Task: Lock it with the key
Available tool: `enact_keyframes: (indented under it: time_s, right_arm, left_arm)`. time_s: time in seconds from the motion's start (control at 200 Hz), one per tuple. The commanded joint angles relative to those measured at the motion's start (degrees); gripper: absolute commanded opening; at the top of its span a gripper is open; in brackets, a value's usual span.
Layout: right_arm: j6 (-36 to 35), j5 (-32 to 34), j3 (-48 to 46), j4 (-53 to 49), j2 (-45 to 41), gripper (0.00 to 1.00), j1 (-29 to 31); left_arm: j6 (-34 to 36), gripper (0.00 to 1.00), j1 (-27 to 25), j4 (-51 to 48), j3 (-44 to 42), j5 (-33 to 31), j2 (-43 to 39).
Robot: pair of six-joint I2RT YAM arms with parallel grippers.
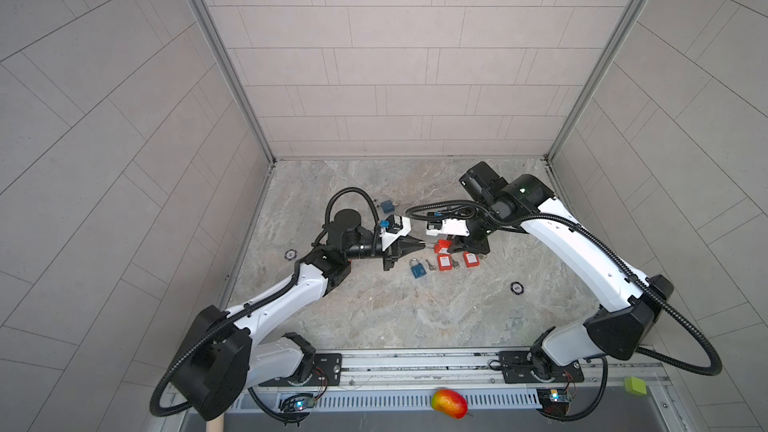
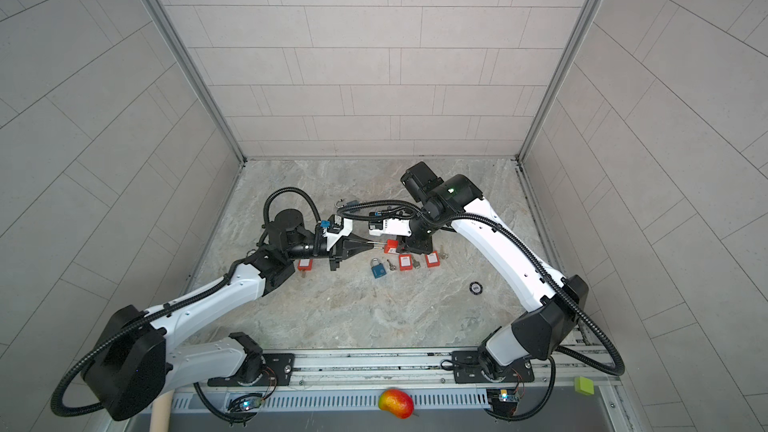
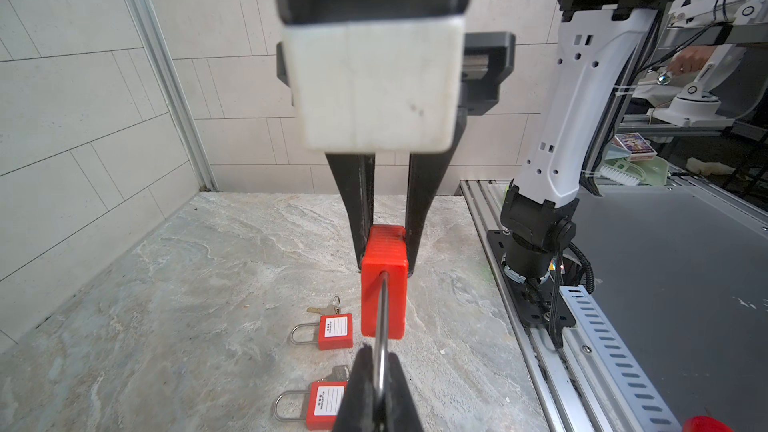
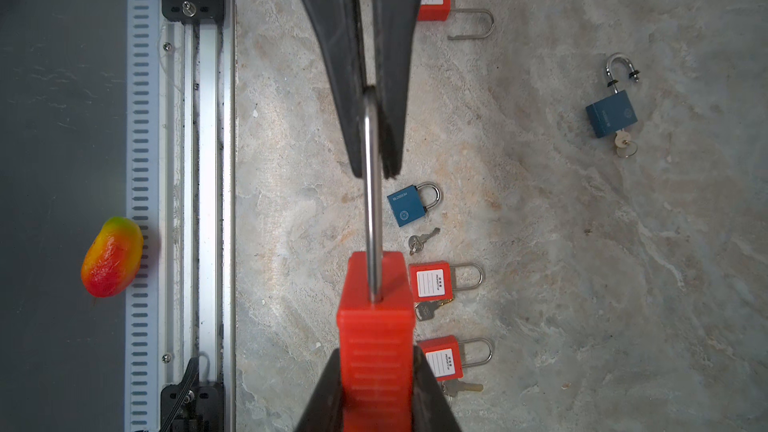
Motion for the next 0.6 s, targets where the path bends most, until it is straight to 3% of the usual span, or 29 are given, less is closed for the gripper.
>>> enact_keyframes:
  time_s: [0.0, 0.435, 0.595]
  right_arm:
    - [1.19, -9.35, 1.12, 7.19, -0.59, 0.16, 0.53]
    - [2.50, -6.14, -2.22, 17.11, -1.53, 0.16, 2.65]
    - [3.03, -0.64, -2.24, 12.54, -2.56, 0.37, 2.38]
  left_arm:
    - [-2.35, 0.00, -1.80, 8.33, -1.23, -0.43, 1.99]
    - [-8.54, 0.00, -3.97, 16.47, -1.48, -2.03, 7.21]
    - [-8.22, 0.00, -2.90, 16.61, -1.02, -2.28, 6.63]
